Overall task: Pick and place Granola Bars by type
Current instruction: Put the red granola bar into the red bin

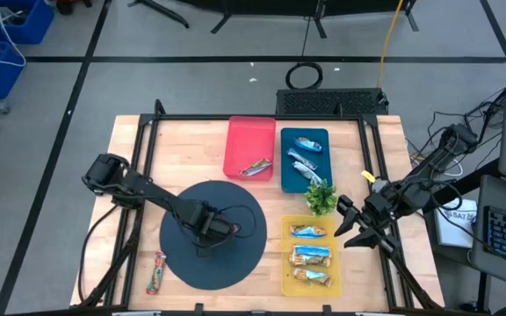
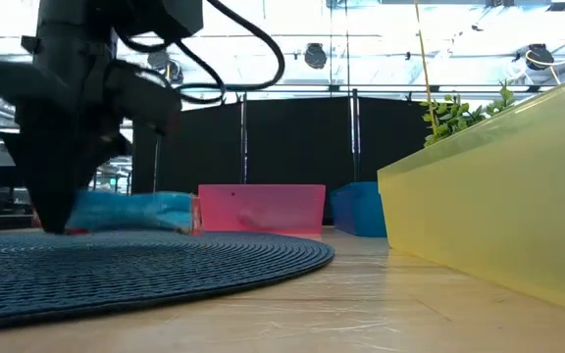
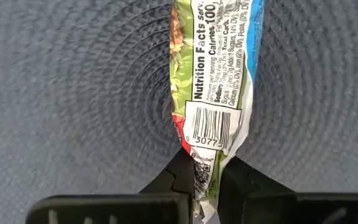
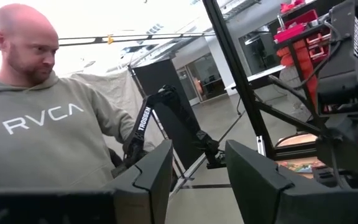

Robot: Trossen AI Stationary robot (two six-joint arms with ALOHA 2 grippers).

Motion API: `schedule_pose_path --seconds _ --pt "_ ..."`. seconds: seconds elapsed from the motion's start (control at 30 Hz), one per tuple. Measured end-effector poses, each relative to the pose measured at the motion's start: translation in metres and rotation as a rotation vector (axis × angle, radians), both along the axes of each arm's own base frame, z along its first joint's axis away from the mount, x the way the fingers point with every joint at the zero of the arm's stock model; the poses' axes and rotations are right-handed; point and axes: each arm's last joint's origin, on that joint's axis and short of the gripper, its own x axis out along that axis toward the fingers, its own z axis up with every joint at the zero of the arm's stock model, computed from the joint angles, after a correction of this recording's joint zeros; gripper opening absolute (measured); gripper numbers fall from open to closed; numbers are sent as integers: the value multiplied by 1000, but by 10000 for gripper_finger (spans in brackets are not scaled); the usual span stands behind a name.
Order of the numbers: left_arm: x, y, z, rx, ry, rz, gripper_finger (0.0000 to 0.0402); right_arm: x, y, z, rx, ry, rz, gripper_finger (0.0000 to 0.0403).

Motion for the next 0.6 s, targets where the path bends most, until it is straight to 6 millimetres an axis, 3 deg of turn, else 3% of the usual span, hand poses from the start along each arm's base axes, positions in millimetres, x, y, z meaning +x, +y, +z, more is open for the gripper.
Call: schedule_pose_path --seconds 0.13,0.37,0.6 --pt "-2 2 23 -4 -39 2 35 1 -1 0 0 0 -5 139" --pt "2 18 85 10 -197 39 33 1 -1 0 0 0 -4 139" --pt "21 69 131 111 -297 136 33 1 -1 0 0 -1 -5 139"
